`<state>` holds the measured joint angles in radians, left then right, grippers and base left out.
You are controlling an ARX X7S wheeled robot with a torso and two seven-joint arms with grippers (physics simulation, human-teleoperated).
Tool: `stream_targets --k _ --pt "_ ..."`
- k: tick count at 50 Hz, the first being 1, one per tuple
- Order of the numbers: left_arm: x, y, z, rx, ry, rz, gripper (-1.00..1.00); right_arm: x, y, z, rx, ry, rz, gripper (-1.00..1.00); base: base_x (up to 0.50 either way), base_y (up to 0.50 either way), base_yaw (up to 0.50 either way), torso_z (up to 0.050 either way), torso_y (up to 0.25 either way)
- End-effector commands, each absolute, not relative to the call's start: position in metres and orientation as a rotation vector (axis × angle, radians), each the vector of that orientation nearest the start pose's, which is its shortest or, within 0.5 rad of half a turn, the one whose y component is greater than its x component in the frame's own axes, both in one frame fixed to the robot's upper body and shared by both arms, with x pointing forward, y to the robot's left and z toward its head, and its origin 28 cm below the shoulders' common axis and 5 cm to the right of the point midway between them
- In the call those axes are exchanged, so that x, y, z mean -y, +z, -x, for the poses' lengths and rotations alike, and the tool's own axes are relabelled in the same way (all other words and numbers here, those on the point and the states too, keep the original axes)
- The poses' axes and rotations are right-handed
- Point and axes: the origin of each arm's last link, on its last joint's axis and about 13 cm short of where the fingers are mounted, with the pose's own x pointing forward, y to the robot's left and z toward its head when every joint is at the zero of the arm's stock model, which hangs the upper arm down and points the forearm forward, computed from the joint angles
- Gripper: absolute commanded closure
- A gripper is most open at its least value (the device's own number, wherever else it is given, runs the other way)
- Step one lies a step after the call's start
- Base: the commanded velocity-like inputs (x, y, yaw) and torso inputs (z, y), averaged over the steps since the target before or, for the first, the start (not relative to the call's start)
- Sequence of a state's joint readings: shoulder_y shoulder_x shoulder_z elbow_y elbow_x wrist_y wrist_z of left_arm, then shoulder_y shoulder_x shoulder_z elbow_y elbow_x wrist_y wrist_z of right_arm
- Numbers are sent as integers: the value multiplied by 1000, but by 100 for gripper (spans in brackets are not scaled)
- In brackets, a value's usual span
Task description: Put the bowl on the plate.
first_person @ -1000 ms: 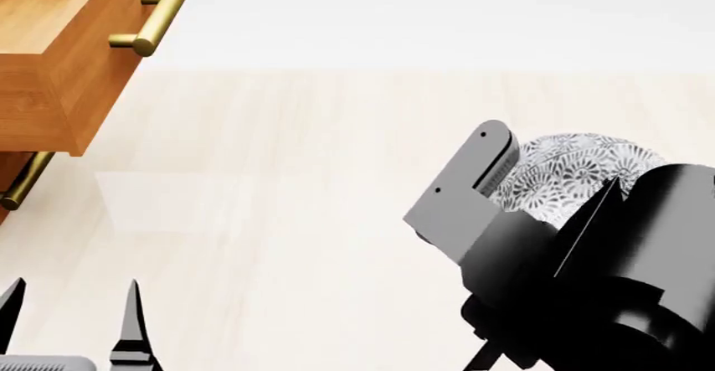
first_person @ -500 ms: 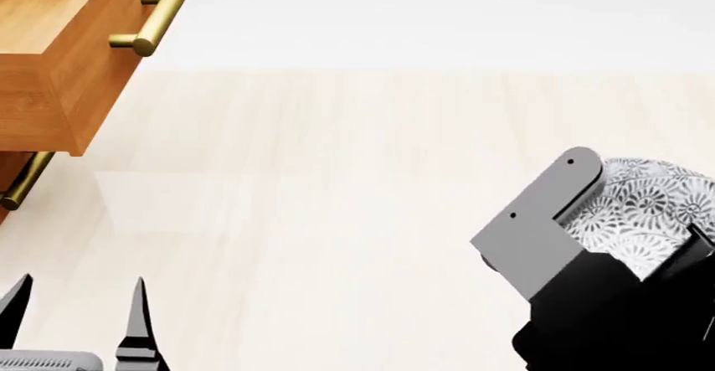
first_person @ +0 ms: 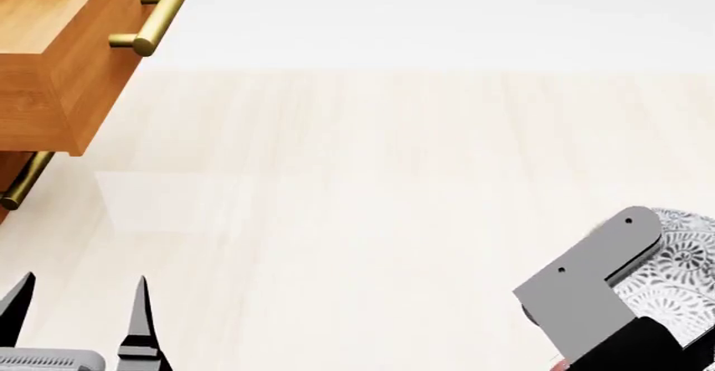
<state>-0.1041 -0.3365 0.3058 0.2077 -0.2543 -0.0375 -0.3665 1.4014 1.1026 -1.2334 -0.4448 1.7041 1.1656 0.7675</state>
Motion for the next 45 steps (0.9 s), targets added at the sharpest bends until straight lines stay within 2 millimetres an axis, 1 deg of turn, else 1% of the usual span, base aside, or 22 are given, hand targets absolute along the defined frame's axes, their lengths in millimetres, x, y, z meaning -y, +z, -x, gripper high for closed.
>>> stream_targets --k 1,10,20,32,40,45 --pt "-214 68 -225 184 18 -40 -100 189 219 -197 -711 154 608 100 0 0 0 0 0" --pt "-213 66 -225 181 16 -39 -100 196 213 -188 -720 121 567 100 0 0 0 0 0" --pt "-212 67 -225 182 14 -40 -100 203 207 -184 -733 93 538 100 0 0 0 0 1" --pt "-213 67 -225 183 14 -39 -100 208 201 -180 -742 80 505 100 0 0 0 0 0" --pt "-213 66 -225 185 12 -39 -100 207 193 -179 -757 84 491 100 0 0 0 0 0" --pt "-213 67 -225 185 12 -38 -100 207 192 -180 -756 90 490 100 0 0 0 0 0"
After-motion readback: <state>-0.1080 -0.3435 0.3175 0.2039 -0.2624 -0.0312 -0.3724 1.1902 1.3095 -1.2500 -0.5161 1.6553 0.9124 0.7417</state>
